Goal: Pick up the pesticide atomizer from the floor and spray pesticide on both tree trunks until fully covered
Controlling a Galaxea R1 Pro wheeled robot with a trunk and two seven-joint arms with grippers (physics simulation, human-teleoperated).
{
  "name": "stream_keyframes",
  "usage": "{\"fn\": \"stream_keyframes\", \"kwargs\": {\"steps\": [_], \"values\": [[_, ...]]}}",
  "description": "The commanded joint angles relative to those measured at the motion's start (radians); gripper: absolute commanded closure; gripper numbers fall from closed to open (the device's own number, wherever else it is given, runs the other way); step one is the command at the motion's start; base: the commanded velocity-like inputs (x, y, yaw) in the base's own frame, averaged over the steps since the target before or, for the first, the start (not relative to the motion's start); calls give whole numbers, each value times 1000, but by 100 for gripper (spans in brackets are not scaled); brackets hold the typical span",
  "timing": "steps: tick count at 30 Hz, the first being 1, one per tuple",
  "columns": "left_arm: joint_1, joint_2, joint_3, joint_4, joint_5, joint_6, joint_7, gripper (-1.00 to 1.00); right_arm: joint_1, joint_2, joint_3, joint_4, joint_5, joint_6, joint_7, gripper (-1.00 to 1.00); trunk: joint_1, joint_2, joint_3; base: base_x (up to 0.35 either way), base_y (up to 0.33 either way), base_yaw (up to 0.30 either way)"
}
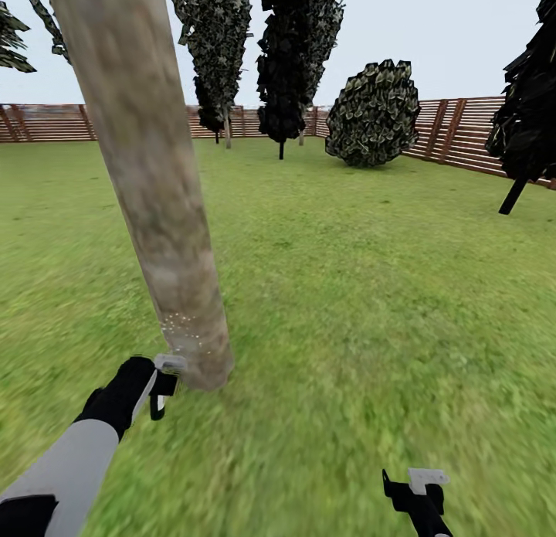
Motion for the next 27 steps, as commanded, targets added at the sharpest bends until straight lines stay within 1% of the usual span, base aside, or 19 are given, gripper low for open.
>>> {"fn": "stream_keyframes", "kwargs": {"steps": [1, 2, 4, 7, 9, 11, 12, 14, 16, 18, 20, 21, 24, 27], "values": [[9, 4, 4, -2, -4, 4, -10, 100, 0, 0, 9, 0, -9, -3, -2, -100, 0, 0, -1, 7, -5, 0], [30, 12, 5, -3, -1, 2, -10, 100, 0, 0, 9, 0, -9, -3, -3, -100, 0, 0, -1, 3, -2, 0], [45, 16, 6, -3, 3, 1, -10, 100, 0, 0, 10, 0, -9, -3, -2, -100, 0, 0, -1, 1, 0, 0], [47, 5, 8, -10, 6, 0, -10, 100, 0, 0, 10, 0, -9, -3, -1, -100, 0, 0, -1, 0, 0, 15], [48, -9, 7, -13, 7, 0, -10, 100, 0, 0, 10, 0, -9, -3, -1, -100, 0, 0, -1, 0, 0, 176], [48, -16, 6, -9, 8, -9, -10, 100, 0, 0, 10, 0, -9, -3, -1, -100, 0, 0, -1, 0, 0, 257], [48, -17, 6, -7, 8, -27, -10, 100, 0, 0, 10, 0, -9, -3, -1, -100, 0, 0, -1, 0, 0, 270], [49, -19, 9, 15, 10, -117, -9, 100, 0, 1, 10, 0, -9, -3, -1, -100, 0, 0, -1, 43, -34, 275], [50, -22, 10, 32, 10, -138, -7, 100, 0, 1, 10, 0, -9, -3, -2, -100, 0, 0, -1, 145, -157, 156], [51, -28, 10, 36, 9, -143, -8, 100, 0, 1, 10, 0, -9, -3, -2, -100, 0, 0, -1, 169, -194, 57], [51, -56, 10, 39, 5, -151, -6, 100, 0, 1, 10, 1, -9, -3, -2, -100, 0, 0, -1, 180, -213, 10], [51, -62, 10, 39, 6, -152, -1, 100, 0, 1, 10, 1, -9, -3, -3, -100, 0, 0, -1, 181, -222, 3], [51, -67, 10, 42, 9, -152, 26, 100, 0, 0, 10, 1, -9, -3, -4, -100, 0, 0, -1, 174, -229, 1], [51, -68, 10, 42, 9, -153, 32, 100, 0, -1, 9, 1, -9, -3, -4, -100, 0, 0, -1, 101, -256, 0]]}}
